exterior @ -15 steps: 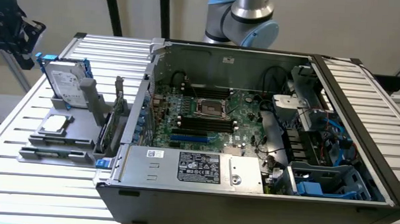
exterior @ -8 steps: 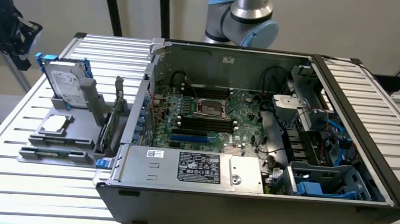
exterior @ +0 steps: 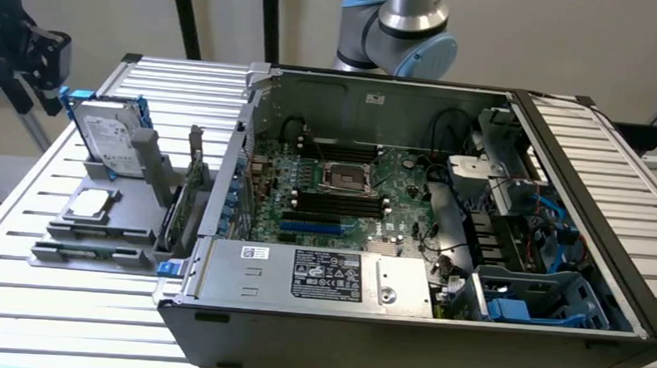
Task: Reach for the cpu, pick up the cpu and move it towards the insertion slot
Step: 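Pick up the cpu and move it towards the insertion slot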
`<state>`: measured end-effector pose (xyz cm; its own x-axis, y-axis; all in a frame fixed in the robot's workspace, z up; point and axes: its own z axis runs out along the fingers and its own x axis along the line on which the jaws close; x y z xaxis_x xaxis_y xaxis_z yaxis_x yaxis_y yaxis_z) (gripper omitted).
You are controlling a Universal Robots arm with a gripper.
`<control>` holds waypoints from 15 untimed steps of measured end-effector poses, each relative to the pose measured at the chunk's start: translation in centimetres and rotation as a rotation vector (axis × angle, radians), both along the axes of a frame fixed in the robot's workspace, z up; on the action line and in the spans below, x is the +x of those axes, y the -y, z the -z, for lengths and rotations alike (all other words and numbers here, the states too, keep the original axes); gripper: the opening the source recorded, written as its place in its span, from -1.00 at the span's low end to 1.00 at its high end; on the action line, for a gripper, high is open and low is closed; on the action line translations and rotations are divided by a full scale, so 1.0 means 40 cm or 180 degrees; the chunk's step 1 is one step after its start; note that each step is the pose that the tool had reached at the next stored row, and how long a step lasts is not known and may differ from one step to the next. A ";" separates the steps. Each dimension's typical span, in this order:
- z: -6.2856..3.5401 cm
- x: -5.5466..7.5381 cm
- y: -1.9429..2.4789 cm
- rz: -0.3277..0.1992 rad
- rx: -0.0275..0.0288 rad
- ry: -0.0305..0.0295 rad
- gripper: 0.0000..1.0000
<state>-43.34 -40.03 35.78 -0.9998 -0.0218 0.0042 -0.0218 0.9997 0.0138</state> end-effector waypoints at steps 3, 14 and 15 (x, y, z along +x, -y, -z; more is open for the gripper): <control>0.000 0.000 -0.001 0.0000 0.0000 0.0000 -0.05; 0.042 0.000 -0.001 0.0000 0.0000 0.0000 0.31; 0.047 0.000 -0.001 0.0000 0.0000 0.0000 0.31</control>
